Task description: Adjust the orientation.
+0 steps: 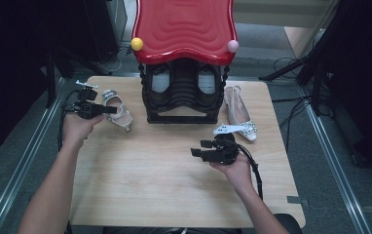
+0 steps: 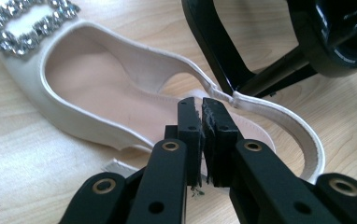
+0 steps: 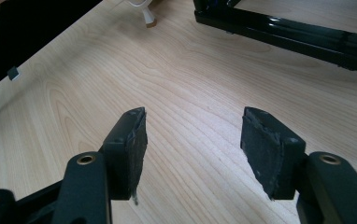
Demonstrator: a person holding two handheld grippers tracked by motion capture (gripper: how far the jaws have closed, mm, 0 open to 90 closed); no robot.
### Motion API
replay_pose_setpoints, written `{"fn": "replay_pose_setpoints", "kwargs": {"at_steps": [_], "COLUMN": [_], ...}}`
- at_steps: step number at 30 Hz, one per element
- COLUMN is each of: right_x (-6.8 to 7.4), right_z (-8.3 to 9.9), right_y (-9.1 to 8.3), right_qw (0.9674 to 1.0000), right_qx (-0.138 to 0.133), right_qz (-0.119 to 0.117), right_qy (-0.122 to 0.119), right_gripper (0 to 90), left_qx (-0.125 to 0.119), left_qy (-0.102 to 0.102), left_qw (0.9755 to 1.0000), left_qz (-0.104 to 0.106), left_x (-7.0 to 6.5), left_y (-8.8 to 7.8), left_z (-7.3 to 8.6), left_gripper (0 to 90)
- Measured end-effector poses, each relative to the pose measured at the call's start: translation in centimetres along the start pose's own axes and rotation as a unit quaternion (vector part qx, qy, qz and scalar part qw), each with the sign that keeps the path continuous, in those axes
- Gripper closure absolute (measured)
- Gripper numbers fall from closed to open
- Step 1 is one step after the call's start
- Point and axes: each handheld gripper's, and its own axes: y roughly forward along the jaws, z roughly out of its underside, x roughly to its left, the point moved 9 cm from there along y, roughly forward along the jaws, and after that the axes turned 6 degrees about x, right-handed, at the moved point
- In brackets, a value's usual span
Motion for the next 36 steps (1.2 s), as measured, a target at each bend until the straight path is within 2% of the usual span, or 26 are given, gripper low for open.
{"fn": "replay_pose_setpoints", "kwargs": {"at_steps": [4, 6, 11, 16, 20, 22, 26, 28, 30, 32, 34, 36], "right_x": [-0.1, -0.2, -0.2, -0.5, -0.8, -0.8, -1.0, -1.1, -1.1, -1.1, -1.1, -1.2], "right_z": [0.1, 0.2, 0.5, 0.8, 1.2, 1.3, 1.6, 1.7, 1.8, 1.9, 2.0, 2.1], "right_y": [-0.1, -0.2, -0.4, -0.8, -1.0, -1.1, -1.4, -1.5, -1.7, -1.8, -1.8, -1.8], "right_qw": [1.0000, 1.0000, 0.9999, 0.9998, 0.9997, 0.9996, 0.9993, 0.9993, 0.9992, 0.9992, 0.9991, 0.9991], "right_qx": [0.001, 0.001, -0.003, -0.005, -0.003, -0.003, -0.005, -0.006, -0.008, -0.008, -0.008, -0.007], "right_qz": [0.004, 0.005, 0.009, 0.015, 0.020, 0.023, 0.028, 0.030, 0.031, 0.032, 0.033, 0.035], "right_qy": [0.002, 0.003, 0.007, 0.013, 0.017, 0.018, 0.023, 0.023, 0.022, 0.022, 0.025, 0.024], "right_gripper": [41.8, 41.9, 41.8, 41.8, 41.8, 41.8, 41.8, 41.8, 41.8, 41.8, 41.8, 41.8], "left_qx": [0.007, 0.008, 0.010, 0.009, 0.006, 0.000, -0.012, -0.008, -0.009, -0.011, -0.005, -0.001], "left_qy": [-0.006, -0.013, -0.011, -0.021, -0.022, -0.024, -0.021, -0.017, -0.026, -0.039, -0.043, -0.049], "left_qw": [0.9999, 0.9998, 0.9996, 0.9992, 0.9991, 0.9993, 0.9991, 0.9986, 0.9980, 0.9972, 0.9965, 0.9966], "left_qz": [-0.011, -0.010, -0.023, -0.032, -0.035, -0.028, -0.035, -0.050, -0.057, -0.063, -0.071, -0.066], "left_x": [1.0, 1.4, 2.4, 3.7, 4.0, 3.7, 3.3, 3.6, 4.1, 4.6, 5.2, 5.6], "left_y": [0.2, 0.0, -0.6, -1.2, -1.7, -2.0, -2.6, -2.4, -2.0, -1.3, -0.6, 0.0], "left_z": [0.8, 1.0, 1.2, 1.3, 1.2, 0.9, 0.0, -0.1, -0.2, -0.2, 0.1, 0.4], "left_gripper": [86.9, 87.2, 87.2, 87.2, 86.1, 83.9, 73.7, 66.9, 63.0, 60.7, 60.3, 60.0]}}
